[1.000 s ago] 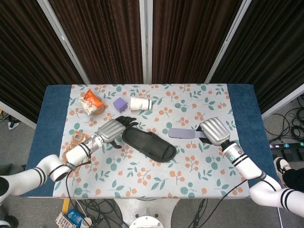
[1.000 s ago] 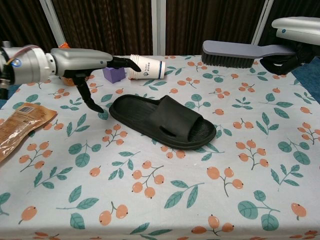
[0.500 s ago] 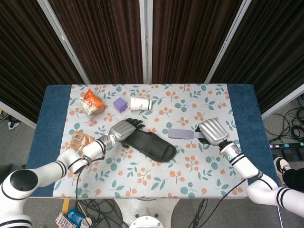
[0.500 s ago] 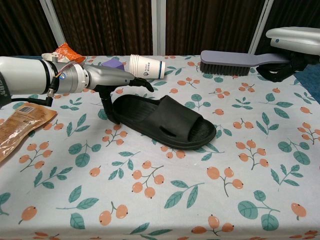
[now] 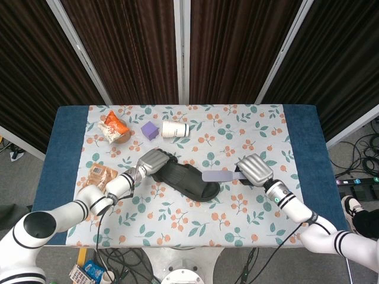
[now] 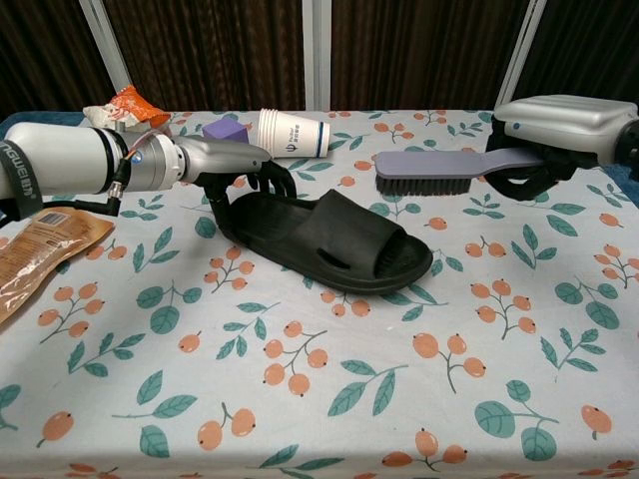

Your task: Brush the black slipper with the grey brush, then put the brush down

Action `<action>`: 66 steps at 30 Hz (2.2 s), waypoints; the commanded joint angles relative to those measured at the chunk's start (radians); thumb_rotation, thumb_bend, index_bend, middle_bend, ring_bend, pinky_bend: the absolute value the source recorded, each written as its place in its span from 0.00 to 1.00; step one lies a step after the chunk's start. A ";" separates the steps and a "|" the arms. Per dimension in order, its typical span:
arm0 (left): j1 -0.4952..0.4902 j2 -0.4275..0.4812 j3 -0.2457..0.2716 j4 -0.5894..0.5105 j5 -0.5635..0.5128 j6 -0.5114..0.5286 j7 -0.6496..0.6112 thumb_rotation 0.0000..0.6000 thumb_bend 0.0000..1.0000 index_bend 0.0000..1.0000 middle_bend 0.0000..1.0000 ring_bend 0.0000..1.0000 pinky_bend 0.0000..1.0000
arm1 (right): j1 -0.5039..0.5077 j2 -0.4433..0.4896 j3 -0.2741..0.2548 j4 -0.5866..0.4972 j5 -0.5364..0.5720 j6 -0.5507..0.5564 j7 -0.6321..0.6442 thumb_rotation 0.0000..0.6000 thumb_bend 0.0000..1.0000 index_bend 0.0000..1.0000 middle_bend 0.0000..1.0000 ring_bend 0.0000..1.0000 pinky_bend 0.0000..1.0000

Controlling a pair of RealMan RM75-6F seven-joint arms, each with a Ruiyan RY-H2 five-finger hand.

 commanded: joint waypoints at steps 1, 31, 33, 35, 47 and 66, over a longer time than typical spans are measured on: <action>-0.002 0.005 0.003 -0.007 -0.005 0.002 0.007 1.00 0.28 0.44 0.47 0.29 0.23 | 0.025 -0.058 0.004 0.051 -0.020 0.001 -0.021 1.00 0.58 1.00 1.00 1.00 1.00; -0.006 0.021 0.008 -0.047 -0.056 0.015 0.086 1.00 0.28 0.44 0.47 0.29 0.23 | 0.054 -0.175 -0.096 0.261 -0.157 0.145 0.029 1.00 0.58 1.00 1.00 1.00 1.00; -0.006 0.023 0.008 -0.050 -0.059 0.015 0.090 1.00 0.28 0.44 0.47 0.29 0.23 | 0.067 -0.195 -0.063 0.283 -0.137 0.141 0.016 1.00 0.58 1.00 1.00 1.00 1.00; -0.006 0.025 0.007 -0.053 -0.062 0.015 0.093 1.00 0.28 0.44 0.47 0.29 0.23 | 0.084 -0.219 -0.041 0.304 -0.118 0.119 0.008 1.00 0.58 1.00 1.00 1.00 1.00; -0.004 0.028 0.008 -0.058 -0.072 0.013 0.105 1.00 0.28 0.44 0.47 0.29 0.23 | 0.122 -0.269 -0.090 0.358 -0.121 0.000 -0.043 1.00 0.57 1.00 1.00 1.00 1.00; -0.006 0.025 0.009 -0.056 -0.077 0.011 0.116 1.00 0.28 0.44 0.47 0.29 0.23 | 0.193 -0.233 -0.029 0.305 -0.089 -0.047 -0.141 1.00 0.53 1.00 1.00 1.00 1.00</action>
